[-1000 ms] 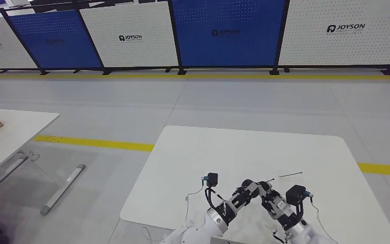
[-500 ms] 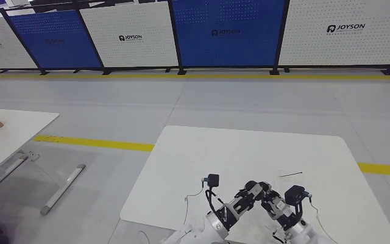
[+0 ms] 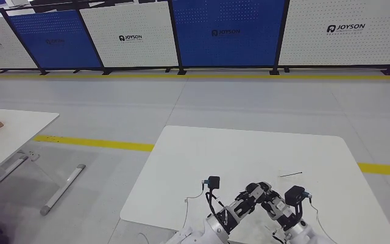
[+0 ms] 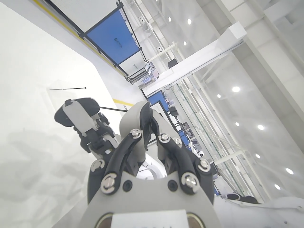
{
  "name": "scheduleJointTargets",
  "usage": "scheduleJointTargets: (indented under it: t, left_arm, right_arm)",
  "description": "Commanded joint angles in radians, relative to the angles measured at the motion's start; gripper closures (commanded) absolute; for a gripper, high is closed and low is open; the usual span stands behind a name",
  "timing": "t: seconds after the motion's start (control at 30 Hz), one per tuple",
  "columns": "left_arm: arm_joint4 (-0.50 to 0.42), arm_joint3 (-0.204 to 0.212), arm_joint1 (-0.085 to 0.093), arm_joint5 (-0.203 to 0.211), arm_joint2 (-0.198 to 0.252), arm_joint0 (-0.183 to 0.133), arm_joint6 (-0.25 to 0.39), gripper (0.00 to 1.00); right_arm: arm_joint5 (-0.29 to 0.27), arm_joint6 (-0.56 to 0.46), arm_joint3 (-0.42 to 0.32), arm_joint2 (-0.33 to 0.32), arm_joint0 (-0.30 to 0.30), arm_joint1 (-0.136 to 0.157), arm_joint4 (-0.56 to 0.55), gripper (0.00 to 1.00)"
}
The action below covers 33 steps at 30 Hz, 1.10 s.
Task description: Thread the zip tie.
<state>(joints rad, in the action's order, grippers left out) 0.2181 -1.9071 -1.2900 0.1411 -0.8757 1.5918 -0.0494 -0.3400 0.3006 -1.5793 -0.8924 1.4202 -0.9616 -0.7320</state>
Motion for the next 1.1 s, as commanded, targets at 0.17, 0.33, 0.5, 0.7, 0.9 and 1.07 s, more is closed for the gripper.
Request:
scheduleJointTargets:
  t: [0.17,0.33,0.5,0.7,0.9,1.07]
  left_arm:
    - [-0.022,0.028,-0.006,-0.054,-0.006,-0.024,-0.029,1.00]
    - [-0.084,0.077,-0.014,-0.078,-0.020,-0.065,-0.049,1.00]
    - [-0.122,0.104,-0.019,-0.100,-0.043,-0.091,-0.073,1.00]
    - [-0.153,0.130,-0.024,-0.129,-0.070,-0.115,-0.096,1.00]
    - [-0.147,0.176,-0.035,-0.198,-0.064,-0.167,-0.116,1.00]
    - [-0.147,0.176,-0.035,-0.198,-0.064,-0.167,-0.116,1.00]
  right_arm:
    - [0.000,0.021,-0.018,-0.007,0.006,0.005,0.032,0.00]
    - [0.000,0.094,-0.035,-0.060,0.041,0.021,0.048,0.00]
    - [0.000,0.168,-0.066,-0.125,0.096,0.041,0.086,0.00]
    - [0.000,0.267,-0.118,-0.229,0.191,0.073,0.129,0.00]
    - [0.000,0.468,-0.167,-0.340,0.306,0.094,0.256,0.00]
    - [0.000,0.468,-0.167,-0.340,0.306,0.094,0.256,0.00]
